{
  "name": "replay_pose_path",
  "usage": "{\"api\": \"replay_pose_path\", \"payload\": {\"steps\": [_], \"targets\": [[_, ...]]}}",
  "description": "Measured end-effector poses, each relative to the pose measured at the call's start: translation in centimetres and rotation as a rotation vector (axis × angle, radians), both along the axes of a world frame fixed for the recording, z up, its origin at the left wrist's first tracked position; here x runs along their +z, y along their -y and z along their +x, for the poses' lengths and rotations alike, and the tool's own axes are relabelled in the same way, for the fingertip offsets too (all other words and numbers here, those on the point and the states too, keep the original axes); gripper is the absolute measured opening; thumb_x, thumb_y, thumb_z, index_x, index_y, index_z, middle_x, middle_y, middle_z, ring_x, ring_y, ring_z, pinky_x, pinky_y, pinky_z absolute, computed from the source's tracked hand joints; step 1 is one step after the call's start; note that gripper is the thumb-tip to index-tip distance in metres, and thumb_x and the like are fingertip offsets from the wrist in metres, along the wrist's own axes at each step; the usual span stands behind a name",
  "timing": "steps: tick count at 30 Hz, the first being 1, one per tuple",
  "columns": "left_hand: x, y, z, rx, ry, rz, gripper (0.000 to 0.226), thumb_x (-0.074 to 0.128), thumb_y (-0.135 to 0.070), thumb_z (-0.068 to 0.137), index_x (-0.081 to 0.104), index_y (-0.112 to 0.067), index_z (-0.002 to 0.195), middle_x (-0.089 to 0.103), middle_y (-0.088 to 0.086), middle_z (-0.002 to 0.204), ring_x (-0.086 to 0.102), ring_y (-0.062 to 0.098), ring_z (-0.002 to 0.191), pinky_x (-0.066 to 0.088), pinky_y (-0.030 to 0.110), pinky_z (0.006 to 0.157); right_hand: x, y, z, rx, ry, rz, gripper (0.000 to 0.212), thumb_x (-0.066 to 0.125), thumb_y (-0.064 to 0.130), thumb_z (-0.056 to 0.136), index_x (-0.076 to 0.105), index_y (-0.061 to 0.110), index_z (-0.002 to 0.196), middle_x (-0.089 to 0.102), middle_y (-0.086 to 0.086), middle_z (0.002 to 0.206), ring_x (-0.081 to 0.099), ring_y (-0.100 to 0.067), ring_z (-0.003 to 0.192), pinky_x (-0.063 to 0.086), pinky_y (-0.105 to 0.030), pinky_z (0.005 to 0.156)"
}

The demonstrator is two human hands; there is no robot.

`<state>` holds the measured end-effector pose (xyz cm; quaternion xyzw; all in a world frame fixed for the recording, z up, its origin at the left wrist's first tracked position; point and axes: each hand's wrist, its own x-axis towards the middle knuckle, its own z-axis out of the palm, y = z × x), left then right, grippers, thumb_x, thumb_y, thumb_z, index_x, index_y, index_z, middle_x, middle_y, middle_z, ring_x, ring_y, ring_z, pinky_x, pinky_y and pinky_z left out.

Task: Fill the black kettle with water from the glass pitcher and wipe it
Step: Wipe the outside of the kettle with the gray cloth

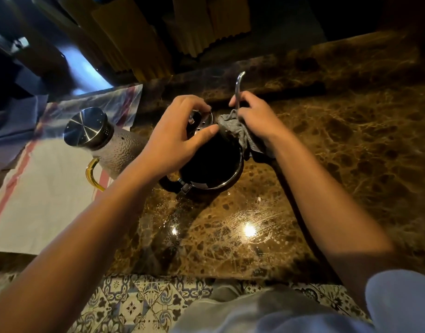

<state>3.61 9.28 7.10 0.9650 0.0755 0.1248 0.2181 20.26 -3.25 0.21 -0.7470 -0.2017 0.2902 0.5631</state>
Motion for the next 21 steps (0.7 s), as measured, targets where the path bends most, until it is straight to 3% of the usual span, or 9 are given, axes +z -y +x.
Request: {"api": "replay_pose_path", "payload": {"steps": [2, 5, 7, 9, 11, 13, 16, 18, 21], "targets": [[0.1, -0.2, 0.3, -0.013, -0.011, 0.008, 0.037, 0.064, -0.04, 0.098, 0.058, -0.017, 0.127, 0.055, -0.003, 0.132, 0.051, 0.008, 0.121, 0.035, 0.005, 0.095, -0.3, 1.4, -0.3, -0.017, 0.005, 0.009, 0.027, 0.049, 0.003, 0.092, 0.064, 0.021, 0.105, 0.062, -0.005, 0.095, 0.056, -0.017, 0.08, 0.046, -0.027, 0.064], [0.0, -0.3, 0.9, -0.01, -0.023, 0.033, 0.037, 0.062, -0.045, 0.097, 0.058, -0.023, 0.126, 0.055, -0.005, 0.133, 0.052, 0.007, 0.121, 0.036, 0.008, 0.095, -0.8, 3.6, -1.2, -0.079, -0.028, 0.064, 0.026, 0.049, 0.005, 0.092, 0.065, 0.024, 0.097, 0.062, -0.001, 0.089, 0.057, -0.017, 0.076, 0.047, -0.033, 0.069], [-0.2, -0.2, 1.1, -0.011, -0.029, 0.029, 0.039, 0.063, -0.046, 0.097, 0.057, -0.025, 0.129, 0.054, -0.005, 0.135, 0.052, 0.009, 0.123, 0.041, 0.018, 0.099, -1.1, 4.7, -2.3, -0.129, -0.056, 0.068, 0.025, 0.049, 0.007, 0.093, 0.065, 0.025, 0.098, 0.066, 0.002, 0.092, 0.063, -0.016, 0.078, 0.052, -0.035, 0.072], [-0.4, 0.0, 1.1, -0.009, -0.02, 0.017, 0.038, 0.064, -0.045, 0.096, 0.057, -0.026, 0.129, 0.054, -0.006, 0.135, 0.052, 0.01, 0.123, 0.043, 0.024, 0.101, -1.8, 5.4, -3.8, -0.234, -0.069, 0.092, 0.028, 0.052, 0.011, 0.092, 0.062, 0.034, 0.104, 0.073, 0.001, 0.101, 0.071, -0.019, 0.09, 0.06, -0.043, 0.084], [-0.4, 0.1, 1.1, -0.004, -0.008, 0.009, 0.037, 0.064, -0.042, 0.097, 0.057, -0.025, 0.129, 0.053, -0.009, 0.133, 0.052, 0.01, 0.123, 0.042, 0.024, 0.101, -2.7, 5.7, -5.9, -0.432, -0.073, 0.17, 0.031, 0.058, 0.011, 0.091, 0.059, 0.039, 0.106, 0.074, 0.003, 0.1, 0.074, -0.015, 0.092, 0.062, -0.048, 0.087], [-0.4, 0.1, 1.1, 0.005, 0.001, 0.007, 0.035, 0.064, -0.041, 0.098, 0.058, -0.024, 0.128, 0.052, -0.011, 0.131, 0.052, 0.009, 0.123, 0.04, 0.023, 0.1, -3.1, 5.5, -7.8, -0.574, -0.076, 0.264, 0.025, 0.064, 0.005, 0.093, 0.063, 0.028, 0.104, 0.073, 0.007, 0.093, 0.073, -0.003, 0.083, 0.063, -0.036, 0.081], [-0.2, 0.1, 1.1, 0.012, 0.006, -0.009, 0.035, 0.064, -0.041, 0.098, 0.06, -0.022, 0.128, 0.056, -0.008, 0.131, 0.052, 0.007, 0.122, 0.037, 0.013, 0.097, -3.2, 4.0, -8.9, -0.565, -0.027, 0.344, 0.019, 0.07, 0.005, 0.093, 0.071, 0.022, 0.101, 0.074, 0.01, 0.093, 0.072, 0.001, 0.084, 0.059, -0.023, 0.077], [-0.2, 0.2, 1.1, 0.035, 0.011, -0.018, 0.035, 0.064, -0.041, 0.098, 0.061, -0.022, 0.127, 0.057, -0.008, 0.13, 0.053, 0.006, 0.121, 0.035, 0.008, 0.095, -3.6, 2.8, -8.5, -0.512, 0.059, 0.296, 0.017, 0.072, 0.01, 0.093, 0.076, 0.023, 0.103, 0.076, 0.01, 0.1, 0.071, 0.0, 0.092, 0.057, -0.021, 0.082], [-0.5, 0.7, 1.0, 0.074, 0.049, -0.018, 0.035, 0.063, -0.043, 0.098, 0.061, -0.023, 0.126, 0.059, -0.008, 0.128, 0.054, 0.007, 0.12, 0.039, 0.018, 0.097, -5.0, 2.5, -8.2, -0.468, 0.112, 0.186, 0.014, 0.073, 0.016, 0.094, 0.078, 0.023, 0.104, 0.076, 0.007, 0.1, 0.07, -0.005, 0.095, 0.057, -0.024, 0.086]]}}
